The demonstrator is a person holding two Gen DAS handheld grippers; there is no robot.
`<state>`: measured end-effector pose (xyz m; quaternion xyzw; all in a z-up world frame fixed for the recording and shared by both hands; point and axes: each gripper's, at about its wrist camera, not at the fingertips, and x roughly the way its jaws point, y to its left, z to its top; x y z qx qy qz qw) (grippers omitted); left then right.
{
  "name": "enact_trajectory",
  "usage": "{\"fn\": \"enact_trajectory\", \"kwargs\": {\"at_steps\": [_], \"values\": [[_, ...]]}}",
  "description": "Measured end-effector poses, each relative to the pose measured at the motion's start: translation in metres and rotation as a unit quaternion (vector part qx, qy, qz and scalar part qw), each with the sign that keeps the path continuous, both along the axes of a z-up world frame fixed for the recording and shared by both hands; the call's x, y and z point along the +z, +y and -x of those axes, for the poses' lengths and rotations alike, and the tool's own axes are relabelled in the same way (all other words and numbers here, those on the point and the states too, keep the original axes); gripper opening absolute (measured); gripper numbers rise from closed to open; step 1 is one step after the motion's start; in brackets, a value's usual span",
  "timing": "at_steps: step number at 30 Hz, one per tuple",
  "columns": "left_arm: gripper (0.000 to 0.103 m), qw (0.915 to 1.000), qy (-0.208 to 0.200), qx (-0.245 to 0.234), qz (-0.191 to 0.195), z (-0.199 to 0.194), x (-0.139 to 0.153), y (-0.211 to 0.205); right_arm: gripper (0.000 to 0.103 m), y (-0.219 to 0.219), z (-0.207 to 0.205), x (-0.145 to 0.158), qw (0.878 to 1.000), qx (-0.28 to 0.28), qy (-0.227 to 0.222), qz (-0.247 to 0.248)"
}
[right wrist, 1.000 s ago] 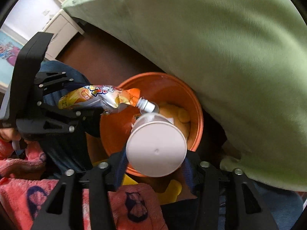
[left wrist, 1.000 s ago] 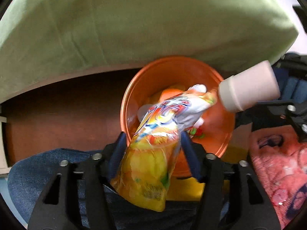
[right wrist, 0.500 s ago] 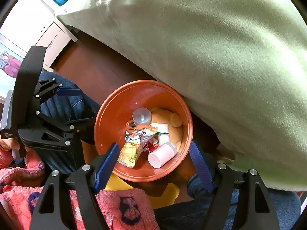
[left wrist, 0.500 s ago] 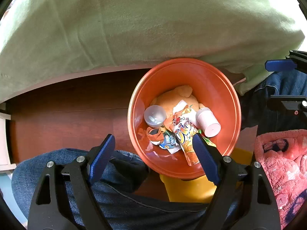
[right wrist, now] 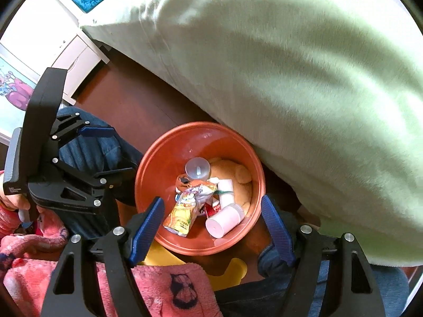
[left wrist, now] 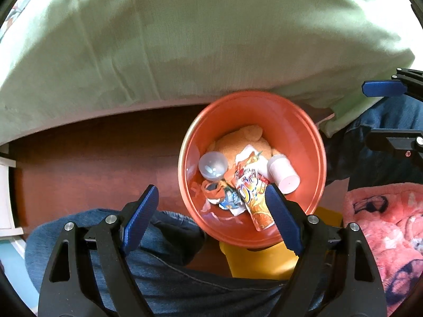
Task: Collect trash
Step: 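Move both tools over the orange bin and release pouch and cup, then grasp the white cloth with the right gripper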
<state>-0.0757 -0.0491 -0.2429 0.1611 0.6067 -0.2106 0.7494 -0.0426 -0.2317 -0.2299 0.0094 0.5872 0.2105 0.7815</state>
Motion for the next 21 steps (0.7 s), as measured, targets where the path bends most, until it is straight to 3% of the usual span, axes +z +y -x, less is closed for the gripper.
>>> {"fn": "enact_trajectory", "kwargs": {"at_steps": [6, 10, 12, 16, 18, 21], "values": [[0.081, 0.9969, -0.068, 0.011, 0.039, -0.015, 0.06, 0.001, 0.08, -0.009, -0.016, 0.073, 0.996, -0.01, -0.09, -0.027], [0.081, 0.991, -0.12, 0.02, 0.056, -0.032, 0.097, 0.0, 0.083, -0.023, -0.049, 0.117, 0.987, -0.035, -0.153, -0.023], [0.088, 0.9881, -0.139, 0.027, 0.061, -0.041, 0.109, 0.0, 0.083, -0.027, -0.07, 0.129, 0.985, -0.043, -0.168, -0.02], [0.088, 0.9833, -0.161, 0.039, 0.075, -0.061, 0.125, -0.003, 0.083, -0.03, -0.122, 0.144, 0.98, -0.062, -0.191, -0.008], [0.088, 0.9817, -0.169, 0.044, 0.076, -0.069, 0.129, -0.004, 0.089, -0.03, -0.156, 0.148, 0.977, -0.074, -0.202, 0.004], [0.088, 0.9809, -0.169, 0.048, 0.083, -0.082, 0.134, -0.006, 0.091, -0.033, -0.218, 0.148, 0.977, -0.104, -0.188, -0.006]]}}
